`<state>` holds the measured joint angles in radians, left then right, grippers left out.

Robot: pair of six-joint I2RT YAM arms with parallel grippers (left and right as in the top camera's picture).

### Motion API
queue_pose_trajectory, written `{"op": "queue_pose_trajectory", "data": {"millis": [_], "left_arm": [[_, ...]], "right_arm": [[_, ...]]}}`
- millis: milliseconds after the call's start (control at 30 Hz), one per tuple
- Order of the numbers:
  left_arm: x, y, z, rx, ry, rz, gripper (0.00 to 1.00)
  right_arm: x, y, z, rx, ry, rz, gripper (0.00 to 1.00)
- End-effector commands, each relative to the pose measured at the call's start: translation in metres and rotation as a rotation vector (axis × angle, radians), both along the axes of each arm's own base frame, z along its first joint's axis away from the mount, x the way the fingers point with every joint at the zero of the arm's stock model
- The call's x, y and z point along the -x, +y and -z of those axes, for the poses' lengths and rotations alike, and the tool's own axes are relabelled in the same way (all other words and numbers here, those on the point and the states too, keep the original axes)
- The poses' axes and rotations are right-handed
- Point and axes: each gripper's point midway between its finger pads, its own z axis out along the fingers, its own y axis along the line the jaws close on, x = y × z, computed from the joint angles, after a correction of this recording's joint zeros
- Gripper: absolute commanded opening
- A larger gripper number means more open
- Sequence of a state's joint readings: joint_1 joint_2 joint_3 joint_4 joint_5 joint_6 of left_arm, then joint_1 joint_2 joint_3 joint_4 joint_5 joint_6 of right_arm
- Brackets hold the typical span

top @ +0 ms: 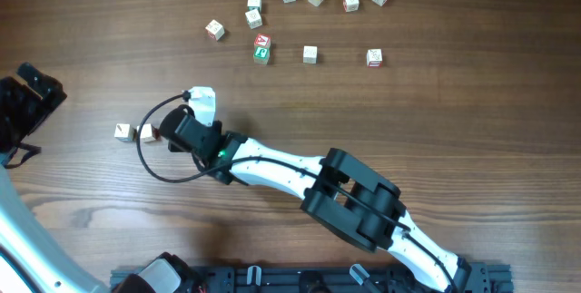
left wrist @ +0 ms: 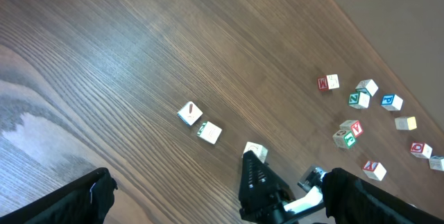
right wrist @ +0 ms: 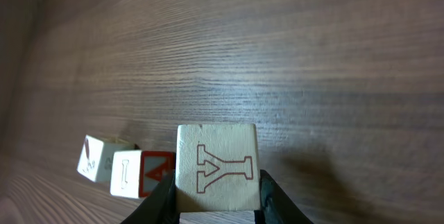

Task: Form a horizontal line
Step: 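Lower the Y block beside the I block in the row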

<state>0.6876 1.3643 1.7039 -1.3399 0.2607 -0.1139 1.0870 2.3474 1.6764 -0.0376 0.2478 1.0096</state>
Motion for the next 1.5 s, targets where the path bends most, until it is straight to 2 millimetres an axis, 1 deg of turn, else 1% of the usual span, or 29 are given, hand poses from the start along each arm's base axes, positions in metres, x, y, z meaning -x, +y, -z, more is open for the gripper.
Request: {"op": "queue_pose_trajectory", "data": {"millis": [0,100,167,267,433,467,633,800,900,1000,1167,1200,1367,1433,1467], "left_arm": [[-0.001,-0.001,-0.006,0.003,-0.022,0.0,1.0],[-0.001,-0.001,-0.006,0.003,-0.022,0.0,1.0],[-0.001,-0.001,-0.006,0.003,-0.022,0.0,1.0],[-0.001,-0.001,-0.006,0.003,-0.022,0.0,1.0],[-0.001,-0.001,-0.006,0.003,-0.022,0.0,1.0],[-0.001,-0.001,-0.006,0.003,-0.022,0.0,1.0],[-0.001,-0.001,-0.006,0.003,-0.022,0.0,1.0],[-0.001,-0.001,-0.006,0.003,-0.022,0.0,1.0],[-0.001,-0.001,-0.006,0.003,-0.022,0.0,1.0],[-0.001,-0.001,-0.006,0.003,-0.022,0.0,1.0],[-0.001,-0.001,-0.006,0.003,-0.022,0.0,1.0],[-0.001,-0.001,-0.006,0.003,-0.022,0.0,1.0],[-0.001,-0.001,-0.006,0.003,-0.022,0.0,1.0],[-0.001,-0.001,-0.006,0.003,-0.022,0.0,1.0],[-0.001,-0.001,-0.006,0.003,-0.022,0.0,1.0]], "right_arm": [[0.005,0.015,0.011,-0.1,0.072,0.07,0.05],[0.005,0.02,0.007,-0.123,0.063,0.062,0.05],[0.008,0.022,0.011,-0.121,0.066,0.057,0.05],[0.007,0.025,0.013,-0.143,0.067,0.063,0.05],[0.008,0.034,0.019,-0.192,0.08,0.045,0.13],[0.008,0.035,0.022,-0.196,0.082,0.041,0.13],[0.008,0.036,0.023,-0.203,0.084,0.046,0.14],[0.008,0.036,0.023,-0.21,0.094,0.055,0.29],[0.008,0.036,0.023,-0.212,0.096,0.057,0.35],[0.008,0.036,0.023,-0.213,0.096,0.057,0.43],[0.008,0.036,0.023,-0.216,0.094,0.057,0.5],[0.008,0.037,0.022,-0.218,0.094,0.056,0.52],[0.008,0.037,0.021,-0.223,0.092,0.056,0.56],[0.007,0.037,0.021,-0.224,0.091,0.056,0.6],[0.007,0.038,0.02,-0.226,0.09,0.055,0.66]]}}
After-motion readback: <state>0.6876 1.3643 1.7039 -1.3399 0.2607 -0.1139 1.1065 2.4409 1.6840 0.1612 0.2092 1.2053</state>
